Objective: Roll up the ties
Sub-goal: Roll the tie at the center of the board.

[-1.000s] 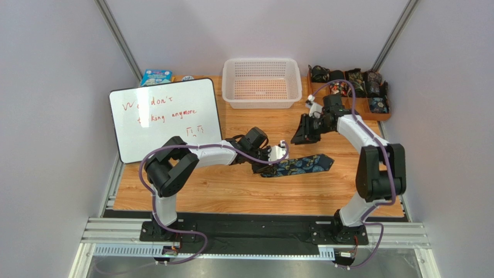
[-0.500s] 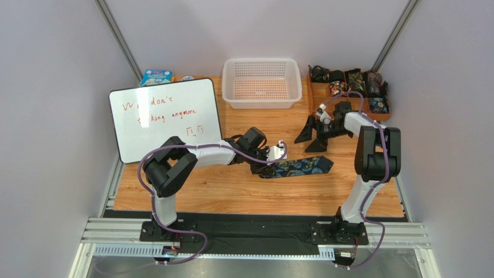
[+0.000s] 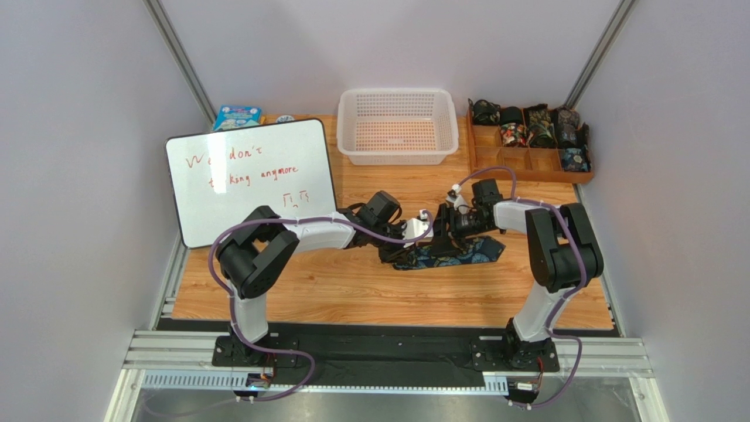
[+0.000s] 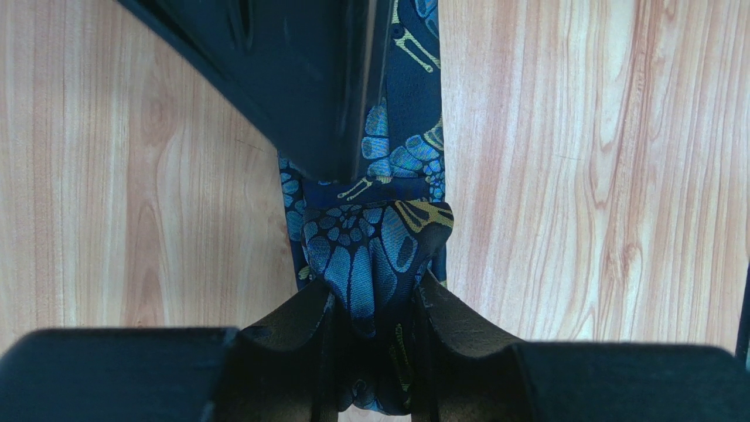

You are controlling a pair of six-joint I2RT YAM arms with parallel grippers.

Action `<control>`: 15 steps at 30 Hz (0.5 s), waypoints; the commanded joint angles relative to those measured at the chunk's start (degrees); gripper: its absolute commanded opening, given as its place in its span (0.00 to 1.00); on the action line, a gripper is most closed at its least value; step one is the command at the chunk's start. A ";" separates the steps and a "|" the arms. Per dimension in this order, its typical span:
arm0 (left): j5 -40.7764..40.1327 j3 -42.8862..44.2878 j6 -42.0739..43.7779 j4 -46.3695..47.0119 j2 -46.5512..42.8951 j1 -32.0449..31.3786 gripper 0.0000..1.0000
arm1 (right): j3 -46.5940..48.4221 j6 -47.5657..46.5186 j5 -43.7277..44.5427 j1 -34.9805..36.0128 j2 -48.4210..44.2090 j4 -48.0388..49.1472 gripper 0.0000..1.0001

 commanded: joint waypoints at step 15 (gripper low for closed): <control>0.25 -1.59 -3.13 -2.67 0.78 0.29 0.10 | 0.17 3.26 -2.07 6.06 5.12 10.86 0.32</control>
